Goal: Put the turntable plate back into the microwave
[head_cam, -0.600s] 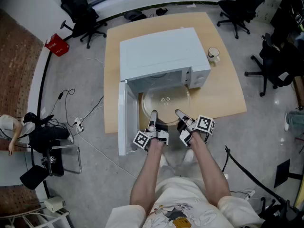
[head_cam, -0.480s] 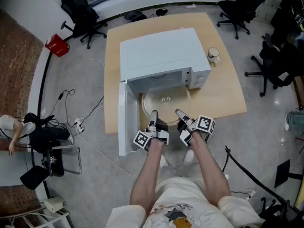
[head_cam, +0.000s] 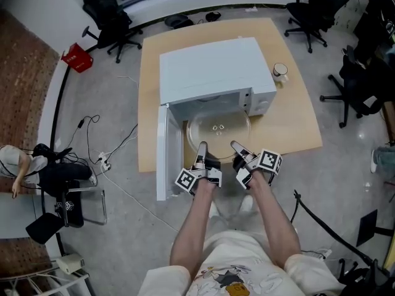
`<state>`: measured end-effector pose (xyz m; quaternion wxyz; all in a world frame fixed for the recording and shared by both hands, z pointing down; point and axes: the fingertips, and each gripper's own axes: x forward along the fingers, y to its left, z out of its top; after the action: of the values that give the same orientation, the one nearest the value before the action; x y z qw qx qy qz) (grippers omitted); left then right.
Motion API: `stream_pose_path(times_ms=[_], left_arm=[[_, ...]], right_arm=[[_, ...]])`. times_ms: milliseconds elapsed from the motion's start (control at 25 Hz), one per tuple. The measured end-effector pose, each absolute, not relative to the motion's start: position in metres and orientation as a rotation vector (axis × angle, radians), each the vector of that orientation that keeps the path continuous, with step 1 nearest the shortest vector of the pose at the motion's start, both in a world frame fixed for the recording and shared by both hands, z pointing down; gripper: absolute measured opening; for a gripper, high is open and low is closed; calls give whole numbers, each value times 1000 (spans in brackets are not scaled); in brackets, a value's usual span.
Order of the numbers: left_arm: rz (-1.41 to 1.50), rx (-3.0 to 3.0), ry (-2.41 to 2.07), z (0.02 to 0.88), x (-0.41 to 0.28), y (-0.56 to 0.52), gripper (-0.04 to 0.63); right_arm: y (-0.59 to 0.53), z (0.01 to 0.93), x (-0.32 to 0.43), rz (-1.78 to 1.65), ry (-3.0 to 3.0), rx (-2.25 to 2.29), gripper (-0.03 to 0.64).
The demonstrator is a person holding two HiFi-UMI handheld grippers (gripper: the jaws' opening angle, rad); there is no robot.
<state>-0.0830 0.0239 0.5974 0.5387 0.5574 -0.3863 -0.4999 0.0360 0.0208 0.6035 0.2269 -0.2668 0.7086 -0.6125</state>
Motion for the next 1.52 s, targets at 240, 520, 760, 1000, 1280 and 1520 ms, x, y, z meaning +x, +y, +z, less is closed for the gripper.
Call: stream_pose_path(times_ms=[240,520,760,1000,1280,1520], left_arm=[[-1185,1339,-932,595,-87,25,28],[-1200,1341,-962,591,-66,28,28],[-1243,1299,-991,599,-70,27,28],[-1251,1266,-995,605,-83,3,28],[-1203,1276,-970,621,-101,-34,28],[-1172,1293,-944,626,-108,-58,28]], right_arm=[[24,604,33,-1731,1927,-725,46],[25,604,54,-1754,1928,-706,46],[16,608,49,-1785,1964,-679,46],[-8,614,36,-1822,1955,-694,44],[-39,630,19,-1812,1922,-708,44],[-60,636,9,-1768,1921,-679,46]])
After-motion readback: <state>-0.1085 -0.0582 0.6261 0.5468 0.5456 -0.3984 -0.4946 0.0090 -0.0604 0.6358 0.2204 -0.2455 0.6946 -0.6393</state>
